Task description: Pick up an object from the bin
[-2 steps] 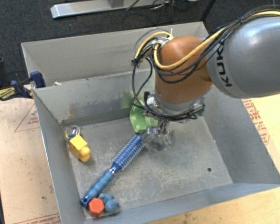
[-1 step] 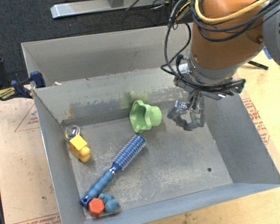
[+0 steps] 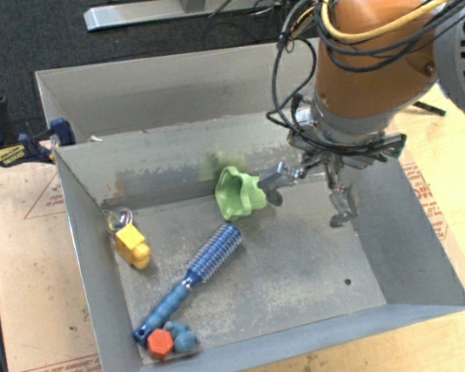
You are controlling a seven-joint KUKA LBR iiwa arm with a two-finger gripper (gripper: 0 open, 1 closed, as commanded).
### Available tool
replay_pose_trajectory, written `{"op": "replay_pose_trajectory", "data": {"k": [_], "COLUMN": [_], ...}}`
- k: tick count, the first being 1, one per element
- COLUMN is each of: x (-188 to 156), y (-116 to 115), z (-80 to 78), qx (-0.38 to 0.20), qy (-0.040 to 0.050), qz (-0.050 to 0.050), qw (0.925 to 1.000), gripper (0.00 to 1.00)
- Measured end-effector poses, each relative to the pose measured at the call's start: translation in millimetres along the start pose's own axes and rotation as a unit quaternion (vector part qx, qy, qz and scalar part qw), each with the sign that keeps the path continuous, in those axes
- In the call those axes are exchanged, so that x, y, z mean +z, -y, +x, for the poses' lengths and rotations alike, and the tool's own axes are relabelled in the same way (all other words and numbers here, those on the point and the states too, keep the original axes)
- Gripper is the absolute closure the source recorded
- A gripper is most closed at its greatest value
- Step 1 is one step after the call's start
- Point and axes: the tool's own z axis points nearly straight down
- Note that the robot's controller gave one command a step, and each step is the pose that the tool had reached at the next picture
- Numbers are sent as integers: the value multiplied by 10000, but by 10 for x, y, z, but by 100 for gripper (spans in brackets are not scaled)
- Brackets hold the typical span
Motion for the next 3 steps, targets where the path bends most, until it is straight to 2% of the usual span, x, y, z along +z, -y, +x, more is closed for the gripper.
{"op": "replay_pose_trajectory", "data": {"k": [1,2,3], "x": [573,1597,1547], "y": [197,586,599], "z": [-419,-658,-669], "qx": [1096,687,691], "qy": [-6,-19,2], "qz": [-15,-24,-2], "qw": [9940,9976,9976], "gripper": [0,0,100]}}
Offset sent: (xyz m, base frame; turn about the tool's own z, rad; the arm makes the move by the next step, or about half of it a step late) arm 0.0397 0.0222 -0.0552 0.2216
